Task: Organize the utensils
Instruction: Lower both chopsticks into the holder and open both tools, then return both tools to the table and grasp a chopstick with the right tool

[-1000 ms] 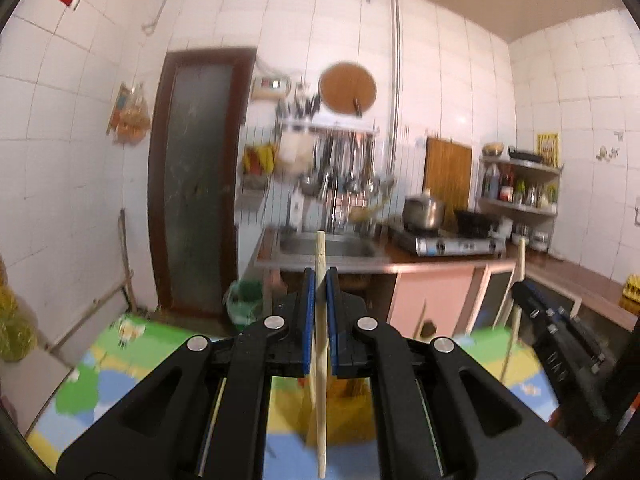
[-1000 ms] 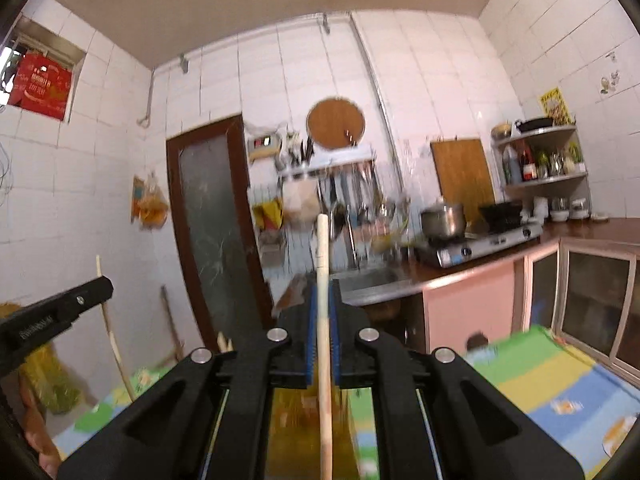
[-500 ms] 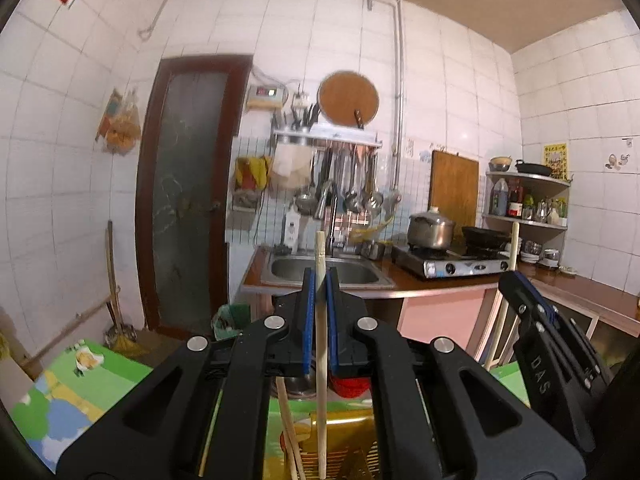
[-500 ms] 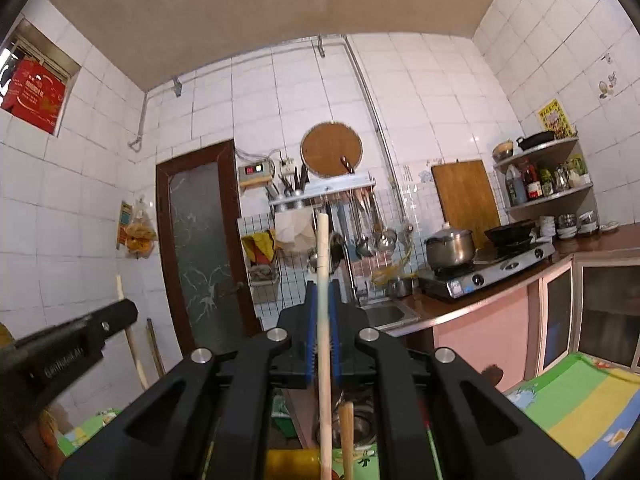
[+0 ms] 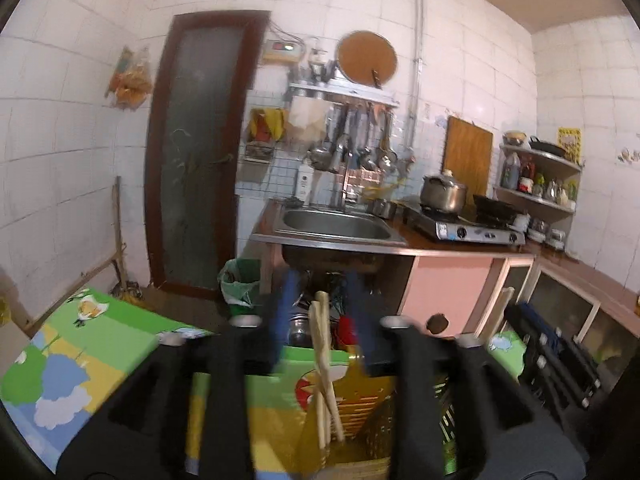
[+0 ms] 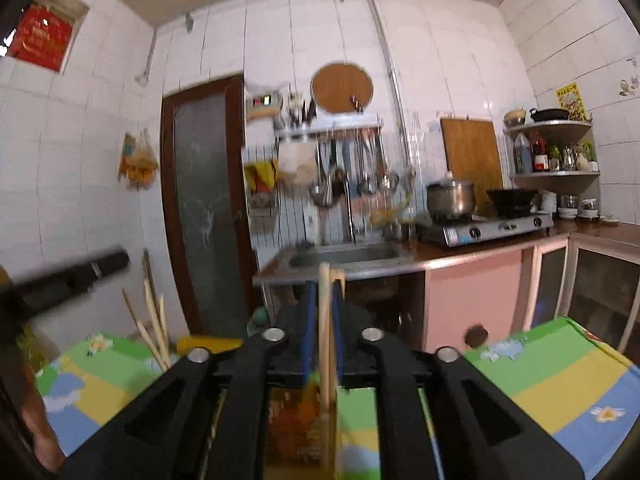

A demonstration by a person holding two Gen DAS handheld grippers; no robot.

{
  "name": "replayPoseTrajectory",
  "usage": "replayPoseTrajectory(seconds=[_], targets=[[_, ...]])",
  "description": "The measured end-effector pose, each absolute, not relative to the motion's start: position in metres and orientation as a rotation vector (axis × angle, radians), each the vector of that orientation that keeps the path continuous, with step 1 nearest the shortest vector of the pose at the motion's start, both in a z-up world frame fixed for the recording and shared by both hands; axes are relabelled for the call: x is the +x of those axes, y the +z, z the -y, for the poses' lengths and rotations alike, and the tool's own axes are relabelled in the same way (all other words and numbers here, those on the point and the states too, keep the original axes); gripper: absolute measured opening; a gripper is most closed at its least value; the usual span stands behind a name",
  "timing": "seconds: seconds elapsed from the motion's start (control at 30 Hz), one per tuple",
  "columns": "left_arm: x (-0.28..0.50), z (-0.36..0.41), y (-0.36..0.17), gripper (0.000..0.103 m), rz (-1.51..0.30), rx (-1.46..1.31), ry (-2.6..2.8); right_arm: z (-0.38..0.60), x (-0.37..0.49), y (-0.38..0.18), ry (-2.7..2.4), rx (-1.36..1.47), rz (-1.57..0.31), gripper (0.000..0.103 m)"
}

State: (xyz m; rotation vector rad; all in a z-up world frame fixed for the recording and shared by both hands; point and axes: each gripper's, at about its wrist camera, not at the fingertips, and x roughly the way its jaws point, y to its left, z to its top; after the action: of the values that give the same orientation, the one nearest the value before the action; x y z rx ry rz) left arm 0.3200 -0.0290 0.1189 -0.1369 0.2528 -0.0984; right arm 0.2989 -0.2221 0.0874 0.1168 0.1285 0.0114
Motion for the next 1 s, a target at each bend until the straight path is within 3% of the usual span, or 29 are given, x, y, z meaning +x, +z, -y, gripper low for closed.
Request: replayPoseTrajectory(seconds=[0.03,0.07,0.27,0.53,1.0], targets=[[0.312,0.024,0.124,0.066,-0.251,-0.146,-0.091,0.224,0.291,0.092,0.004,0.117,-0.151,0.073],[0.305,0.021,0.128,0.077,-0.248,-0.15,-0.087,0.226,0.283,0.094,-0.006,0.118,-0.15,0.078],[0.252,-0.001,0.153,0.097,-0.272,-0.132,-0.065,0.233,0.239,0.118,-0.042,0.052,-0.209,0.078],[0.199,-0.018,0.137,0.098,-0.353,-0.087,-0.045,0.232,0.19,0.111,-0.075,0.007,-0.358,0.079],[0.185,-0.029,0.019,0.098,-0.623,-0.05,0.003,0.206,0.163,0.018,-0.1,-0.022,-0.614,0.079]])
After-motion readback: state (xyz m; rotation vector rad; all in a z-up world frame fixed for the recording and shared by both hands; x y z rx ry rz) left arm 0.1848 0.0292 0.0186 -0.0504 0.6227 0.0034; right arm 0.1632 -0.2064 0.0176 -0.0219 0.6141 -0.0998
